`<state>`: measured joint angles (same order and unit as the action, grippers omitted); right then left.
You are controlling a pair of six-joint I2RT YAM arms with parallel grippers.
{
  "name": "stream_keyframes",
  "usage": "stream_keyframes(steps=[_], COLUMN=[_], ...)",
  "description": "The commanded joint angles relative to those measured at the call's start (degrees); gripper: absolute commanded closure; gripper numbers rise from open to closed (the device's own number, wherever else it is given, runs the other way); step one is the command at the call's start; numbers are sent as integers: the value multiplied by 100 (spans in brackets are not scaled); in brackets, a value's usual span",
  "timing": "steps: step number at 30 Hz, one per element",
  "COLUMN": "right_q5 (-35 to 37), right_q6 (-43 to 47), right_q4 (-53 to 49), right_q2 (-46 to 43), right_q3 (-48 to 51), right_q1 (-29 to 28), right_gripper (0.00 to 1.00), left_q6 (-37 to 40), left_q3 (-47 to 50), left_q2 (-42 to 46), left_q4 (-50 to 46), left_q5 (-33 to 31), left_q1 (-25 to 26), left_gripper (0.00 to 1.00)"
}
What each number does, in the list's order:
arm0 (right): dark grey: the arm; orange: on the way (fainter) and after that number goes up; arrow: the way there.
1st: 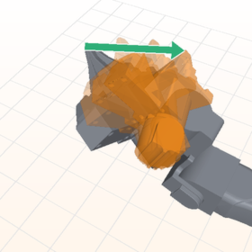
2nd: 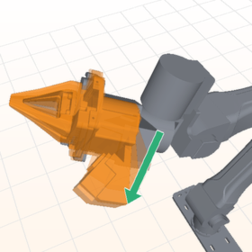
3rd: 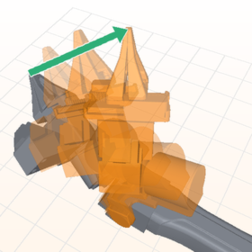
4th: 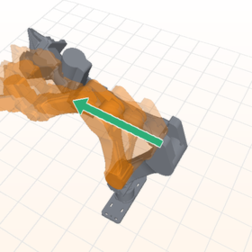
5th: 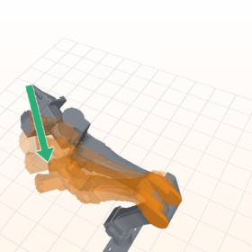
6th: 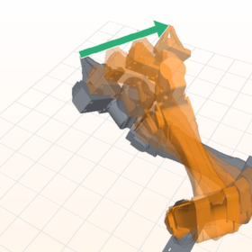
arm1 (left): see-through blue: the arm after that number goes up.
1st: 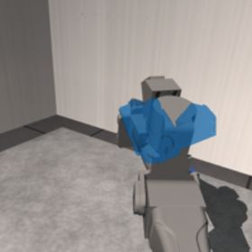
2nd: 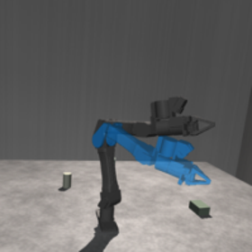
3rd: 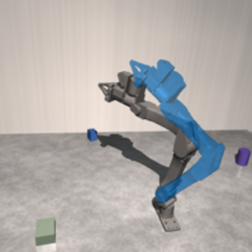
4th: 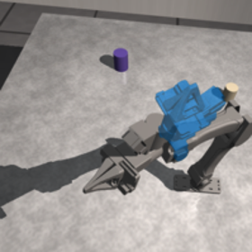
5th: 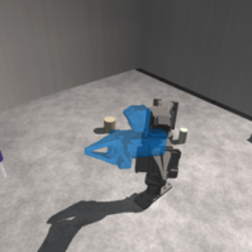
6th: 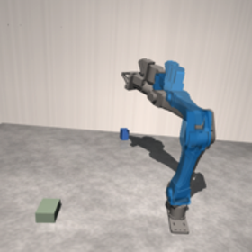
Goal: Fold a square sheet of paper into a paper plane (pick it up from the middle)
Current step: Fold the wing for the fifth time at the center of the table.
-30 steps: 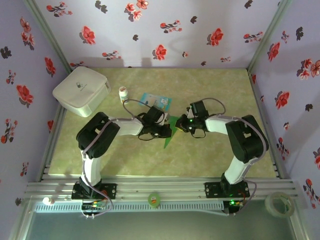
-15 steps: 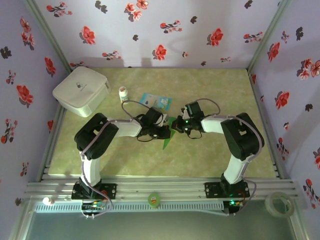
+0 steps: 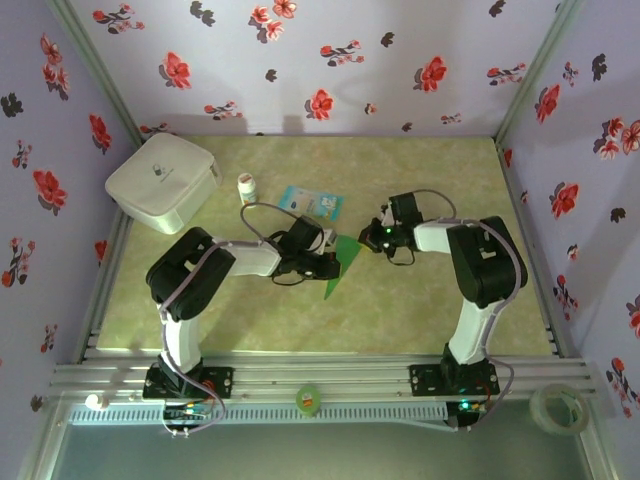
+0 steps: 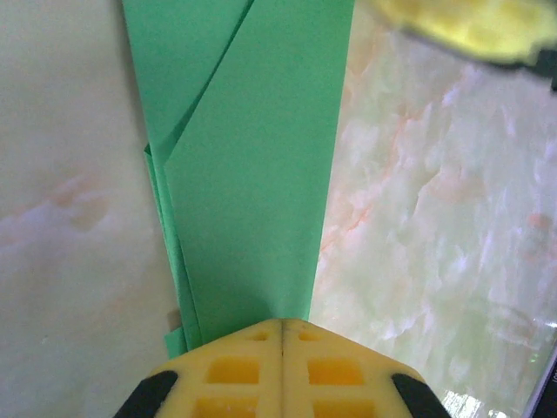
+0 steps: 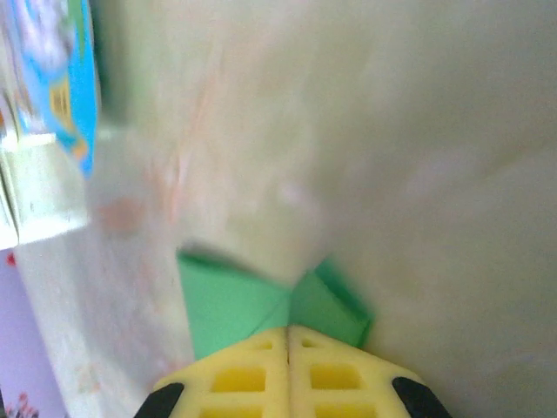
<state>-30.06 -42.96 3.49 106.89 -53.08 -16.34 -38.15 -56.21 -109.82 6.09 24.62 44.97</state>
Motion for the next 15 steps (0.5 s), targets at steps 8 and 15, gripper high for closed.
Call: stream_keyframes(steps=[8, 15], right_q5=[298, -321], right_q6=[142, -98], right_q4=[-388, 156], right_q2=[-21, -751], right_q3=[-477, 50], right_q1=[342, -138], right_gripper=[98, 97], left_q6=[69, -38], left_q3=[392, 361], left_q2=[-60, -14], left_q4=[-800, -681], left_q5=[-119, -116], left_q1=[-21, -23], left_gripper=[100, 100])
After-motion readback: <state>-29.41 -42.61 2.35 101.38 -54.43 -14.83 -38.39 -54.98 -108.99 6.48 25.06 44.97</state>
